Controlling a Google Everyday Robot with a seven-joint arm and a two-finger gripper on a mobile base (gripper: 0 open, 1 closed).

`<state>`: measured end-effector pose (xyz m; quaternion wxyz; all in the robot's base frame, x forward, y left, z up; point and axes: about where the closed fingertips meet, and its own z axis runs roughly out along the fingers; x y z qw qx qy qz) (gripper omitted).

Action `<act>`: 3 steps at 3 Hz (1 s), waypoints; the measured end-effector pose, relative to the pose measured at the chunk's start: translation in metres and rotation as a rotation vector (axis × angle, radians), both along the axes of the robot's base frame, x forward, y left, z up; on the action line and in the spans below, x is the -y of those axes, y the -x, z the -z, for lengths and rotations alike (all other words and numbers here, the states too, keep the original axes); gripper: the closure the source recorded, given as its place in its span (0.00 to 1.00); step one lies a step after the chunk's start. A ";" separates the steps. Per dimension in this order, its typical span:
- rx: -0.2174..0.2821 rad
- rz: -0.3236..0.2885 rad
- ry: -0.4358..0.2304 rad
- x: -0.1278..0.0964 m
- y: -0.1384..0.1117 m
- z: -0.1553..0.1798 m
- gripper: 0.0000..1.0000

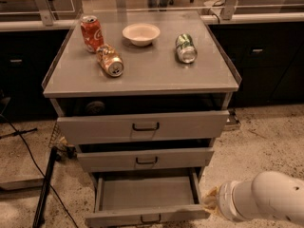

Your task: Close bottom drawer

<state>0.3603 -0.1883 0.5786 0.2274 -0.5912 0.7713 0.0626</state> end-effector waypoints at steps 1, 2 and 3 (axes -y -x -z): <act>-0.098 0.008 0.014 0.004 0.023 0.081 1.00; -0.127 -0.006 0.012 -0.008 0.020 0.097 1.00; -0.123 -0.008 0.014 -0.009 0.019 0.098 1.00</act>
Offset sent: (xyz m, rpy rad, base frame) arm -0.0218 -0.0047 -0.0772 -0.0128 0.0925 -0.0081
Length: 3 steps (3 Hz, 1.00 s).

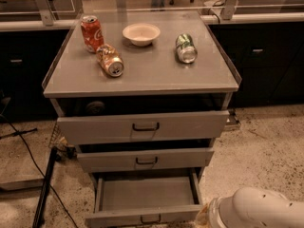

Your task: Close bottom drawer

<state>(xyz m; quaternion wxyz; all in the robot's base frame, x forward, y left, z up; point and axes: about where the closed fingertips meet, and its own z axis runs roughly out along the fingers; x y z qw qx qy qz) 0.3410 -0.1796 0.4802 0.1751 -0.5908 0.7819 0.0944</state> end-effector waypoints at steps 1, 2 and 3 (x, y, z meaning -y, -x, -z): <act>0.013 -0.005 0.004 -0.002 -0.001 0.009 1.00; 0.057 -0.037 0.006 -0.011 -0.004 0.044 1.00; 0.096 -0.047 -0.002 -0.015 -0.013 0.074 1.00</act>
Offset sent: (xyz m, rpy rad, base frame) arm 0.0107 0.0191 -0.0698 -0.0046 -0.1140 0.0451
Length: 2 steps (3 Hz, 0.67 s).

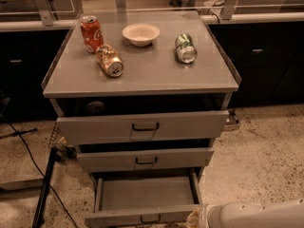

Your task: Close bottom drawer

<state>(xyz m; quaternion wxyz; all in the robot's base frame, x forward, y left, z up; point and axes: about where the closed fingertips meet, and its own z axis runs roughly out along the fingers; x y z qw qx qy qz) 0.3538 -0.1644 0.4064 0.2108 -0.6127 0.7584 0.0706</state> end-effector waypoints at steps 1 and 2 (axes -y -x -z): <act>0.027 -0.012 -0.013 -0.005 -0.011 0.042 1.00; 0.002 -0.004 -0.020 -0.009 -0.015 0.096 1.00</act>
Offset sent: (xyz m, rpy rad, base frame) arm 0.0144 0.0153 -0.1807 0.0240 0.0536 -0.0119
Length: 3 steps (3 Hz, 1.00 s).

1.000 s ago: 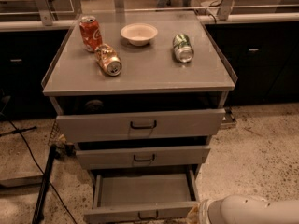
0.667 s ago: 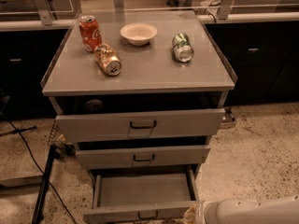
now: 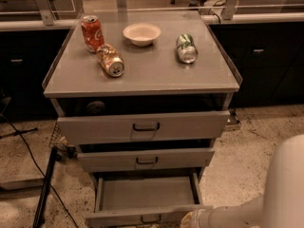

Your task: Close bottom drawer

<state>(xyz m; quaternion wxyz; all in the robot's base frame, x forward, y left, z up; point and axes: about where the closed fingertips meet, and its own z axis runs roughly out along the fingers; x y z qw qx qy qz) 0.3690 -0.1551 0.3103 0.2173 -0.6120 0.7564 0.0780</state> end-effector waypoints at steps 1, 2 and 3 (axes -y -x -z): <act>-0.082 0.036 -0.024 0.000 0.002 0.062 1.00; -0.122 0.043 -0.037 -0.004 0.002 0.084 1.00; -0.123 0.046 -0.042 -0.004 0.002 0.085 1.00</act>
Offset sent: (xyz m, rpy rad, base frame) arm -0.0016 -0.0005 -0.0585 0.0229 0.0740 -0.0353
